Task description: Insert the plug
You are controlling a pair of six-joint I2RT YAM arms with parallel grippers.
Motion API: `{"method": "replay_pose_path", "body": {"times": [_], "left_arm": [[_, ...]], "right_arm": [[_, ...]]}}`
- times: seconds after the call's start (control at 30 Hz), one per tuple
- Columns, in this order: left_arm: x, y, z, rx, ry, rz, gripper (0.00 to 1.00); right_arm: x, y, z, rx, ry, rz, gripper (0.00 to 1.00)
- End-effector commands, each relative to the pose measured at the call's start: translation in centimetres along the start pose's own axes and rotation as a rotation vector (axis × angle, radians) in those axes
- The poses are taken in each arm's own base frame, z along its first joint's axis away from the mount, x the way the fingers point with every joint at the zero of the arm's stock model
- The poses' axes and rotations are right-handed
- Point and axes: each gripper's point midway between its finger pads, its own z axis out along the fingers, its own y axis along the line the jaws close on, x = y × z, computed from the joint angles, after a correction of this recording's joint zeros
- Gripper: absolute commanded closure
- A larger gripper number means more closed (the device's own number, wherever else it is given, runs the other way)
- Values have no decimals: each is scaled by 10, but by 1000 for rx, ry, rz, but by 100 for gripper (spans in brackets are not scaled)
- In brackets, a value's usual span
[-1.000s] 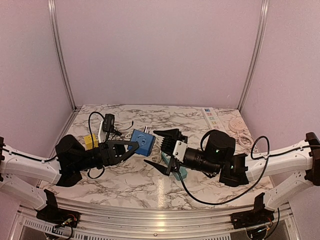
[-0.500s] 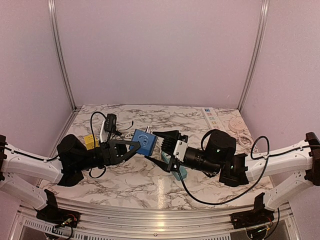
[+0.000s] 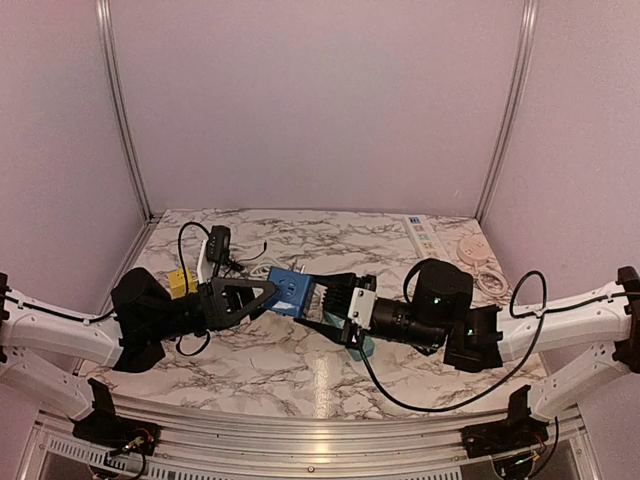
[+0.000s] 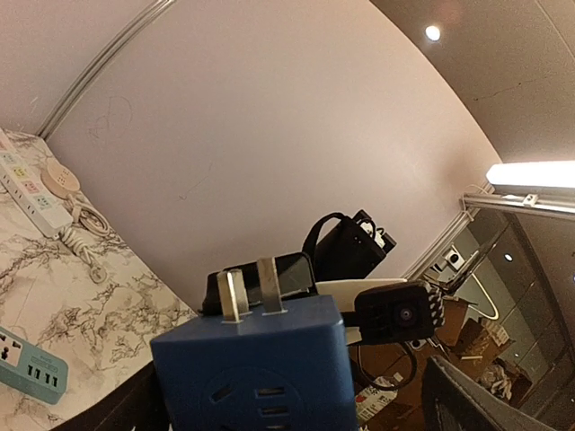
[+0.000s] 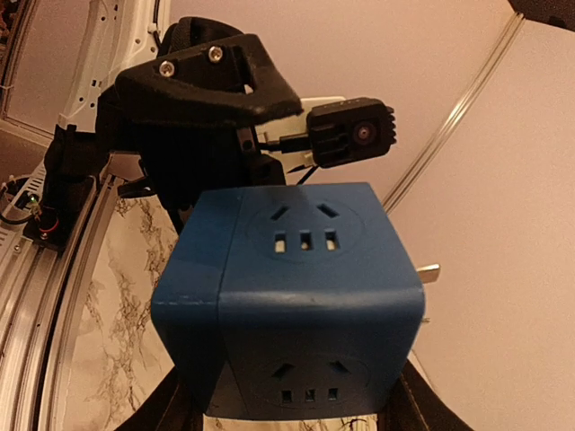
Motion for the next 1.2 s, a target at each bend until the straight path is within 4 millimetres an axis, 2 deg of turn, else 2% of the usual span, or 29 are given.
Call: {"method": "replay_pose_path", "body": {"times": [0.0, 0.2, 0.4, 0.57, 0.73, 0.83, 0.9, 1.07, 1.17], "left_arm": [[-14, -21, -4, -7, -12, 136, 1], [-30, -26, -19, -161, 0, 313, 1], [-45, 1, -44, -477, 81, 504, 1], [-48, -5, -46, -501, 159, 648, 1], [-31, -28, -31, -352, 287, 799, 1], [-22, -33, -22, -306, 344, 877, 1], [-13, -36, -16, -270, 395, 893, 1], [22, -36, -4, -186, 529, 861, 1], [35, -32, 4, -192, 575, 850, 1]], "right_arm": [[-23, -3, -11, -58, 10, 67, 76], [-27, 1, -35, -127, 90, 134, 78], [-42, 7, -60, -199, 105, 221, 80], [-44, 27, -74, -318, 125, 301, 81], [-41, 46, -75, -431, 177, 393, 82], [-38, 54, -78, -483, 183, 430, 84], [-34, 53, -81, -492, 180, 461, 85], [-15, 33, -87, -449, 184, 540, 88], [-5, 32, -85, -433, 217, 537, 88]]}}
